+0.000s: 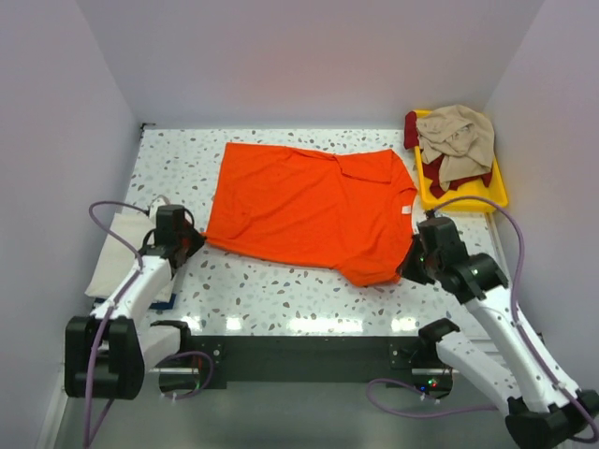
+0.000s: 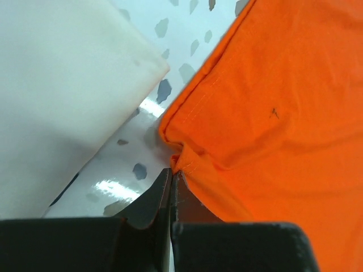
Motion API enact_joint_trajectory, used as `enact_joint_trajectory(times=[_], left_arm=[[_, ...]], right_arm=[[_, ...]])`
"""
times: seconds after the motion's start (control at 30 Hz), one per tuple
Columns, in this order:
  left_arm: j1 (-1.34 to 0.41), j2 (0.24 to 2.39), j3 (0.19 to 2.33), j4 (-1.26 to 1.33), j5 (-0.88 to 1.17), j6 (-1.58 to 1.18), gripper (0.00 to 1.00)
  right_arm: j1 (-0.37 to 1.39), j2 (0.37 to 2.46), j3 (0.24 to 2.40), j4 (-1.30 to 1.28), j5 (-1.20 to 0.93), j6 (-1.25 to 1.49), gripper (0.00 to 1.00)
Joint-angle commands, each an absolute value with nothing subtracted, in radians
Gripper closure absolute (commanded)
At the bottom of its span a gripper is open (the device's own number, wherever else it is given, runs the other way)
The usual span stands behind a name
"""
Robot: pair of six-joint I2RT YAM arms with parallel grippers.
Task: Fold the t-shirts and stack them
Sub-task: Fold the tshirt
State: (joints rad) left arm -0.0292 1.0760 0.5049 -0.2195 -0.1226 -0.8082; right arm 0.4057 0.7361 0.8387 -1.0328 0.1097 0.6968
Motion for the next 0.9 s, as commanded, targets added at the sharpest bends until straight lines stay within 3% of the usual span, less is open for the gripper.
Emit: enact_joint_trajectory(times=[0.0, 0.2, 0.4, 0.87], left_arm=[[-0.037, 1.205, 0.641, -0.163, -0.092, -0.793, 1.0], [-0.04, 1.495, 0.903, -0.172, -0.083, -0.799, 1.0], [-0.04, 1.67, 1.052, -0.192, -0.054, -0.816, 1.0], [-0.038, 1.733, 1.16, -0.219, -0.087, -0.804, 1.0]], right_arm=[[0.41, 0.874, 0.893, -0.832, 0.104, 0.678, 1.0], [0.382, 1.25, 1.07, -0.631, 0.149, 0.614, 1.0], [0.27, 1.518, 1.248, -0.535, 0.017, 0.577, 1.0], [0.14, 1.555, 1.339, -0.558, 0.017, 0.514, 1.0]])
